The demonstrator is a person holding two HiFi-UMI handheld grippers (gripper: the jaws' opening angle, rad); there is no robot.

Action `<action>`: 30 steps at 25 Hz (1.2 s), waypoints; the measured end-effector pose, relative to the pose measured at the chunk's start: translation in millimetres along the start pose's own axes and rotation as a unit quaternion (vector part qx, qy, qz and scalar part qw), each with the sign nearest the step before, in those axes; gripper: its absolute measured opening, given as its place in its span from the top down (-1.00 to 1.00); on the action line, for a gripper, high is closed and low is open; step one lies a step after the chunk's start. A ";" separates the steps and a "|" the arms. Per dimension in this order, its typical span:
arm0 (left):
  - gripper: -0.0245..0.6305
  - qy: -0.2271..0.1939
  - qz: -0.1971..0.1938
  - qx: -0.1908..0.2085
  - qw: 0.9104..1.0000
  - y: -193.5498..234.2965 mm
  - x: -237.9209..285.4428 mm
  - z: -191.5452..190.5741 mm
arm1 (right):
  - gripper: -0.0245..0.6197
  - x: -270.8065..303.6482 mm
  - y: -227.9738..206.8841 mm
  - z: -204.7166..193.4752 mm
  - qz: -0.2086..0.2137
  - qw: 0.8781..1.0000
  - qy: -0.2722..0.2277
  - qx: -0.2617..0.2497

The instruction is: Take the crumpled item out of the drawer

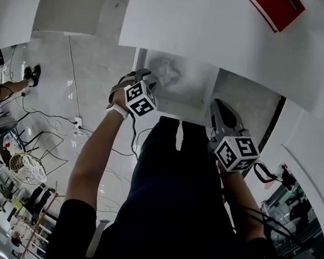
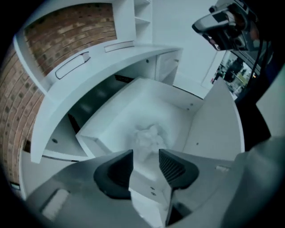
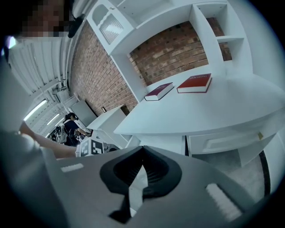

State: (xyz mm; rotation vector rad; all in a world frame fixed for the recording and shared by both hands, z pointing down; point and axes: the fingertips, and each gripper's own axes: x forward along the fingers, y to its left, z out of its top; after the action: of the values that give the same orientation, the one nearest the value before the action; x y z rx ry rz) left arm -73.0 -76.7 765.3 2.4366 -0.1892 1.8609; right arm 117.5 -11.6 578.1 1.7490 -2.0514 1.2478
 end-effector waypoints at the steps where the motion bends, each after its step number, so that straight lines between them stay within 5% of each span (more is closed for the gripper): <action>1: 0.35 0.014 -0.005 0.014 1.000 1.0 7.5 -4.2 | 0.91 0.5 -0.9 -2.2 -0.001 1.000 0.000 0.003; 5: 0.33 0.051 -0.020 0.048 0.997 3.1 33.5 -12.6 | 0.91 1.8 -6.3 -14.5 -0.007 1.000 0.005 0.015; 8: 0.33 0.075 -0.008 0.115 0.990 1.8 49.0 -8.9 | 0.91 1.0 -9.3 -21.0 -0.011 1.000 0.010 0.022; 12: 0.33 0.143 0.026 0.234 0.961 3.2 71.5 -12.0 | 0.91 -3.1 -13.1 -22.0 -0.018 0.999 0.013 0.031; 17: 0.33 0.202 0.044 0.277 0.938 2.4 95.1 -29.8 | 0.91 -9.7 -18.7 -30.9 -0.028 0.999 0.010 0.041; 21: 0.36 0.214 0.059 0.260 0.940 10.1 95.8 -32.2 | 0.91 -13.1 -20.0 -31.6 -0.031 0.998 0.012 0.044; 23: 0.61 0.203 0.064 0.245 0.946 10.7 95.1 -29.2 | 0.91 -12.8 -20.1 -33.5 -0.030 0.999 0.014 0.043; 30: 0.87 0.149 0.061 0.190 0.968 8.9 85.7 -12.1 | 0.91 -6.6 -18.0 -31.0 -0.023 0.999 0.025 0.034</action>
State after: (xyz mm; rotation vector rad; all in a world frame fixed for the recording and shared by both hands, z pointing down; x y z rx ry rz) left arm -63.6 -88.7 851.0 2.3589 0.0426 2.4922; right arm 123.7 14.9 602.4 1.7658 -1.9516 1.3476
